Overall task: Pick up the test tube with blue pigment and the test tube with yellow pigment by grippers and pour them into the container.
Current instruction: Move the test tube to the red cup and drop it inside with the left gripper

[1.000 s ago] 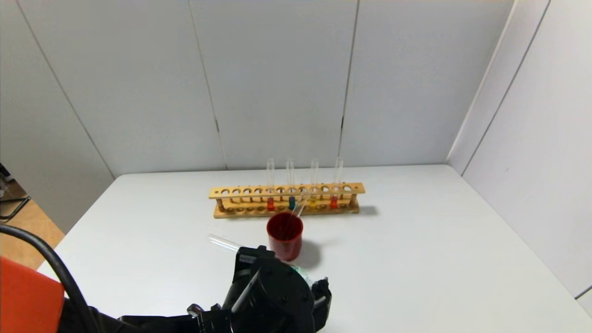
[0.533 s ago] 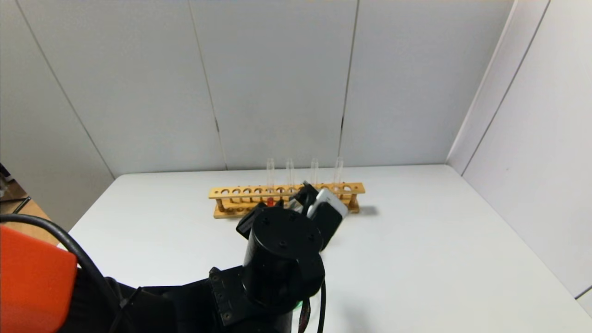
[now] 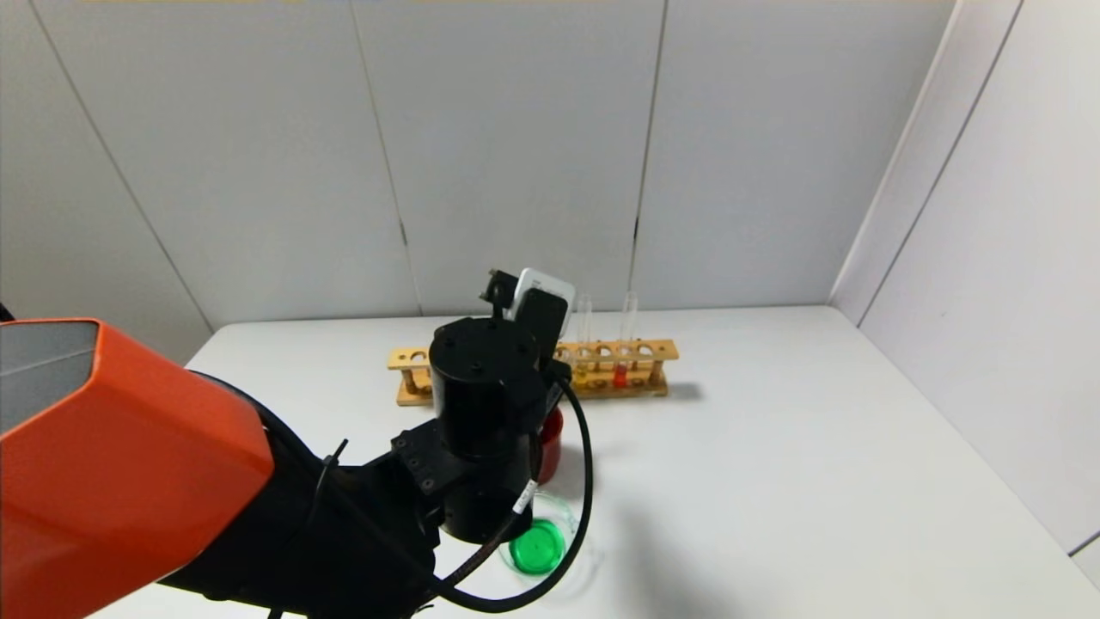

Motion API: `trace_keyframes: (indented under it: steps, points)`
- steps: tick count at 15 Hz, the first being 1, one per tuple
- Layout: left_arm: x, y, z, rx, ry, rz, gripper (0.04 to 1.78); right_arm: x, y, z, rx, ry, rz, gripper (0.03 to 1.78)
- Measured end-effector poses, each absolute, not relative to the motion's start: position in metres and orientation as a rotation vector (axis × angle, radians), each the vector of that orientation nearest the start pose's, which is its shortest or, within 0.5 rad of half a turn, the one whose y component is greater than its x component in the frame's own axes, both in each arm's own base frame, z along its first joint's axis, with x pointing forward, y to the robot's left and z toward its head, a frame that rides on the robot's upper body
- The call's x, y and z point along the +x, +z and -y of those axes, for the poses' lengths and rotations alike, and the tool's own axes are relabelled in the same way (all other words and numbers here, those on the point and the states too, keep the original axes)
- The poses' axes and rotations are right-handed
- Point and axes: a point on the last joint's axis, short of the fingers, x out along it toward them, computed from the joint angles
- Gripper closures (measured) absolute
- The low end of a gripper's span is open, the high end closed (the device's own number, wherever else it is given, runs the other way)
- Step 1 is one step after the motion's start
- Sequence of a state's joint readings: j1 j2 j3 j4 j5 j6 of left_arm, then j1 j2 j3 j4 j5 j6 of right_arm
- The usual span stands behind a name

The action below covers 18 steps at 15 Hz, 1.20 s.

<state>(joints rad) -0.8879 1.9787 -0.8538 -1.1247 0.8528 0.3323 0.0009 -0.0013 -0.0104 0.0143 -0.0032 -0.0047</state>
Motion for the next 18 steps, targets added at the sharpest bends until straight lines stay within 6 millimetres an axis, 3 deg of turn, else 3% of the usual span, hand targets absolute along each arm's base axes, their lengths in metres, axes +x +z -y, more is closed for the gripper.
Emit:
trace_keyframes:
  steps: [5, 13, 18]
  points:
    - [0.239, 0.15, 0.267, 0.34, -0.04, -0.022, 1.51, -0.024, 0.077, 0.0, -0.004, -0.002, -0.002, 0.07]
    - [0.231, 0.158, 0.264, 0.114, -0.133, -0.244, 1.51, -0.024, 0.077, 0.0, -0.004, -0.002, -0.003, 0.07]
    - [0.232, 0.171, 0.266, 0.025, -0.146, -0.211, 1.51, -0.024, 0.077, 0.0, -0.005, -0.002, -0.003, 0.07]
